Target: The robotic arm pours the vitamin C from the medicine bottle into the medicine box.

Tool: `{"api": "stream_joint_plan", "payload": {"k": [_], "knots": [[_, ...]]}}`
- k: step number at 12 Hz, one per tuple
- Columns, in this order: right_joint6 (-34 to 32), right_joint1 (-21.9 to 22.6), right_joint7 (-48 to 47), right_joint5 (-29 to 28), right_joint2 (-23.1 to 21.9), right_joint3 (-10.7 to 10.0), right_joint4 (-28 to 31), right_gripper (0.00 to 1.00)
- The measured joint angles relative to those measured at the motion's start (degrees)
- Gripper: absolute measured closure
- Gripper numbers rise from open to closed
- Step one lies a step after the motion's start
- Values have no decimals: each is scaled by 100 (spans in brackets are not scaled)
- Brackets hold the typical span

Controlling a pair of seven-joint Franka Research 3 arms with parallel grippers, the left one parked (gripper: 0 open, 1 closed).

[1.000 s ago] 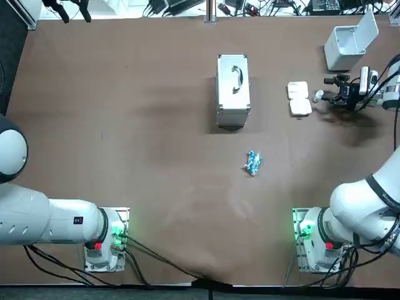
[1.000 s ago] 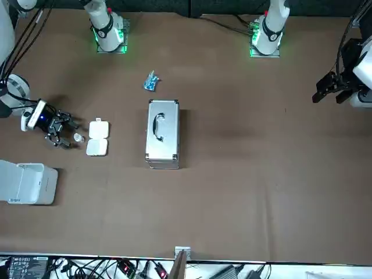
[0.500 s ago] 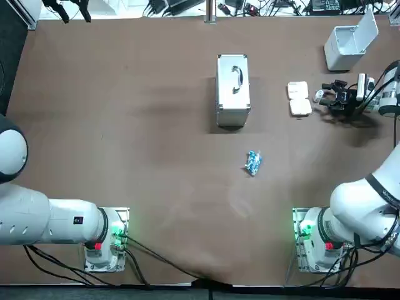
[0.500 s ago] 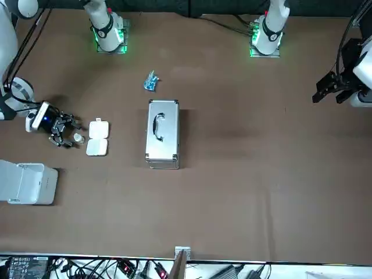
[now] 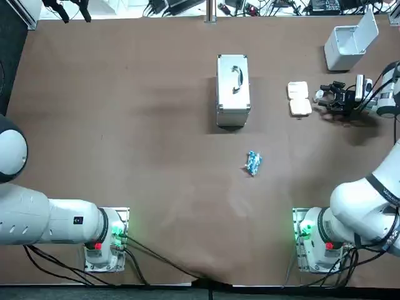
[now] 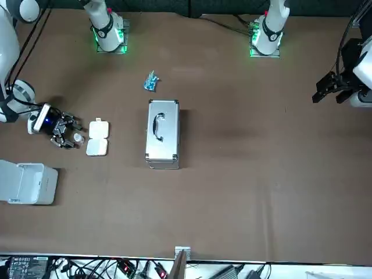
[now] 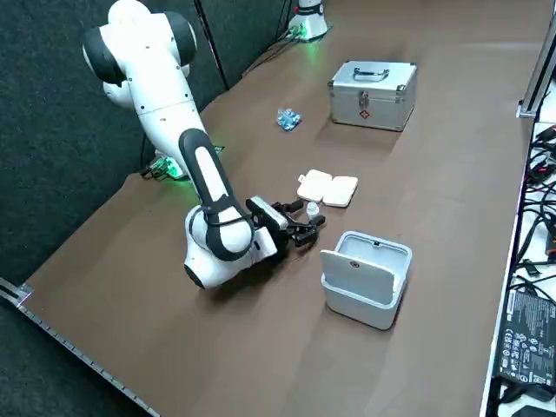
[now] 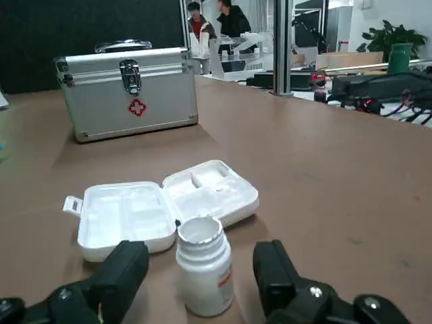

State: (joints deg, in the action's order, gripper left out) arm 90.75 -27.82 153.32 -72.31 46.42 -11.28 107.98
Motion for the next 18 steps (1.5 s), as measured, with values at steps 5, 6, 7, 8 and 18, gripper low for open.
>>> {"api": "stream_joint_plan", "payload": {"k": [5,6,7,8,18], "knots": [[-9,1,-106,-14,80,3,-5,5],[-9,2,-110,-15,80,3,-6,7],[-9,2,-119,-19,80,6,-10,9],[-9,2,-141,-19,81,11,-21,12],[-11,12,-237,-22,122,102,-174,23]]}}
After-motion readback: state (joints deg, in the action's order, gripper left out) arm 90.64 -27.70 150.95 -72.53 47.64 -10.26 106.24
